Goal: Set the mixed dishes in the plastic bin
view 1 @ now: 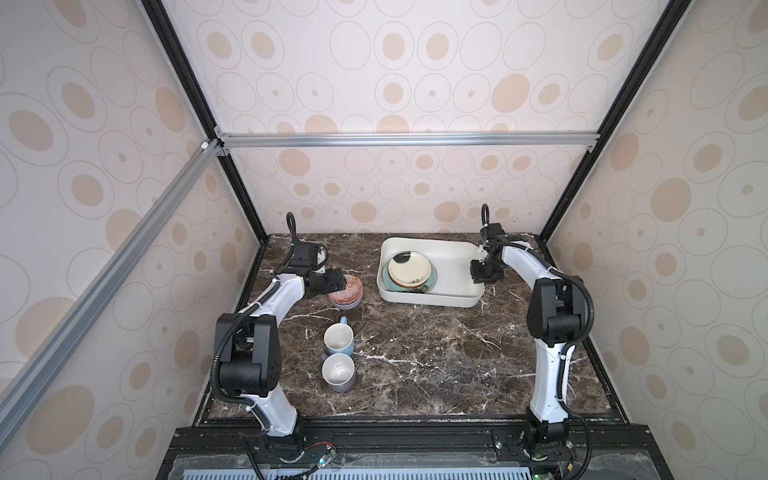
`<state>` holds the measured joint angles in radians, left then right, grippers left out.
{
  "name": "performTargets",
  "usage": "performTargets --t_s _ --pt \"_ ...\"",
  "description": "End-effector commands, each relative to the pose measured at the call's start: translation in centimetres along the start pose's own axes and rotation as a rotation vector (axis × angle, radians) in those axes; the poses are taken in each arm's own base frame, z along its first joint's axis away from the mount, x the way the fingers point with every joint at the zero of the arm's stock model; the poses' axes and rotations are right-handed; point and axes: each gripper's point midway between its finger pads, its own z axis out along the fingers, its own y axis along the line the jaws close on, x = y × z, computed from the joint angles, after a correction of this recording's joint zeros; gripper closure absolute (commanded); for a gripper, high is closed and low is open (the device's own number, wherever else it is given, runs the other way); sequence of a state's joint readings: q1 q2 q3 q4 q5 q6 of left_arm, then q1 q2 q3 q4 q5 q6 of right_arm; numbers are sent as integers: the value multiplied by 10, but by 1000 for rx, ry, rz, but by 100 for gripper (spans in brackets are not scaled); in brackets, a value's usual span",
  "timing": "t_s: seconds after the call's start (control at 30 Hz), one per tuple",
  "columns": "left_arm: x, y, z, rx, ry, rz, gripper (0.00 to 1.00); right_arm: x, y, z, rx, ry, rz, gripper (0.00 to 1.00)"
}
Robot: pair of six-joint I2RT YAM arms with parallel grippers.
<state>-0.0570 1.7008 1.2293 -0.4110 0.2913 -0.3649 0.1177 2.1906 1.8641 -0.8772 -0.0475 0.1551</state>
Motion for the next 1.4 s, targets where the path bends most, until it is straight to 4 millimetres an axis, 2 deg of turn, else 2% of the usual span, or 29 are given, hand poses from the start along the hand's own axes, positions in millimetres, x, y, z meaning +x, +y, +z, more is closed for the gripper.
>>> performTargets --t_s 0.0,0.43,0.63,0.77,0.97,1.07,1.27,1.37 --pt "-7 -1 -1 12 -12 22 11 -1 34 8 -82 15 -63 75" --pt "-5 -1 0 13 -9 27 11 -10 54 7 -109 12 -104 75" --pt "-5 -1 0 13 -8 26 11 -12 56 7 -105 12 -111 76" --pt "-5 -1 0 14 -7 28 11 -11 52 4 -83 12 -114 69" --pt "-3 4 3 -10 3 26 21 -14 51 -27 -79 -57 -126 41" --pt "-2 6 4 -18 8 20 25 -17 53 -50 -92 -113 -130 34" --pt "3 12 8 -46 29 15 27 -14 56 -82 -116 -160 -127 29" --pt "3 14 9 -57 31 15 34 -11 57 -89 -123 -176 -122 29"
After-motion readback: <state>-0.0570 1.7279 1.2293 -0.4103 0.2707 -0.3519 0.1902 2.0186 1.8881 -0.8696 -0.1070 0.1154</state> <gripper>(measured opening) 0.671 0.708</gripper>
